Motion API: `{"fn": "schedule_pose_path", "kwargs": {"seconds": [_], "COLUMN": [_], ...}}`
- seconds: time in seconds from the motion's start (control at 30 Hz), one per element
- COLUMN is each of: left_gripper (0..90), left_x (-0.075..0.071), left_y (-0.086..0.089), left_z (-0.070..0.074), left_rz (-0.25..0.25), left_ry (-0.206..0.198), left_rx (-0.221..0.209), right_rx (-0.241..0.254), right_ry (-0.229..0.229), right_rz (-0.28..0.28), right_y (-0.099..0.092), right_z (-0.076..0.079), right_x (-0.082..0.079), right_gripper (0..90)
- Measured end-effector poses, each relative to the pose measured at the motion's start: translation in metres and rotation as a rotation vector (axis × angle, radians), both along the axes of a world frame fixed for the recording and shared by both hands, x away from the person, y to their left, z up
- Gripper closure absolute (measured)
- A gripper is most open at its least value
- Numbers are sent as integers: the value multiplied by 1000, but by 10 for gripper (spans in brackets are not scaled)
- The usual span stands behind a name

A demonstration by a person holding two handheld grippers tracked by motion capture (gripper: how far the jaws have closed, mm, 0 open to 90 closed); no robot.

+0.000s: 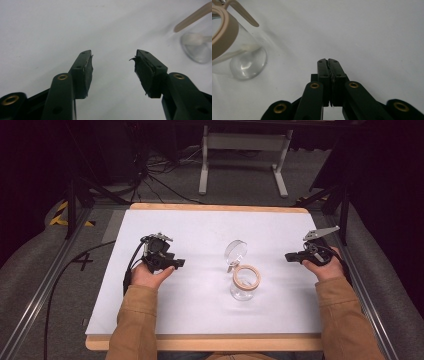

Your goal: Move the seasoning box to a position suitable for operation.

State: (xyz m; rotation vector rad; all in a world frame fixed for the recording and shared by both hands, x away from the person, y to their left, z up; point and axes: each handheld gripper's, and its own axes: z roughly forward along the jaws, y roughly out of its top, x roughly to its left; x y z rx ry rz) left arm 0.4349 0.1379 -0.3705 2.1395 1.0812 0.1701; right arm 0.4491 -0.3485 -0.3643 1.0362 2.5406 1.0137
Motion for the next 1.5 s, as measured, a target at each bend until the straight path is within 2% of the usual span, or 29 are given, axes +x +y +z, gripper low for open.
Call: {"fn": "schedule_pose_path", "kwargs": {"seconds": [0.07, 0.23, 0.37, 0.6, 0.67, 0.8, 0.83, 0.97, 1.5], "left_gripper": [467, 493, 505, 516, 516, 515, 514, 505, 466], "left_x": [-3, -6, -7, -12, -12, -16, -16, -19, -23], "left_y": [-3, -7, -12, -18, -18, -23, -24, -30, -34], "left_z": [4, 7, 8, 15, 17, 21, 23, 26, 29], "left_rz": [-18, -37, -50, -77, -83, -115, -129, -148, -145], "left_ry": [-11, -16, -21, -25, -30, -14, -14, -17, -21], "left_rx": [-2, 57, 74, 59, 64, 72, 85, 93, 91], "right_rx": [2, -10, -28, -14, -10, 2, 2, -5, -59], "right_ry": [-5, -16, -18, 13, 16, 34, 34, 44, 66], "right_rz": [32, 79, 103, 140, 152, 202, 209, 229, 297], "right_y": [6, 16, 22, 30, 32, 41, 43, 50, 85], "right_z": [2, 5, 7, 5, 5, 5, 4, 3, -20], "right_x": [-2, -7, -10, -10, -10, -13, -14, -16, -18], "right_gripper": [886, 885, 881, 886, 886, 883, 881, 869, 885]}}
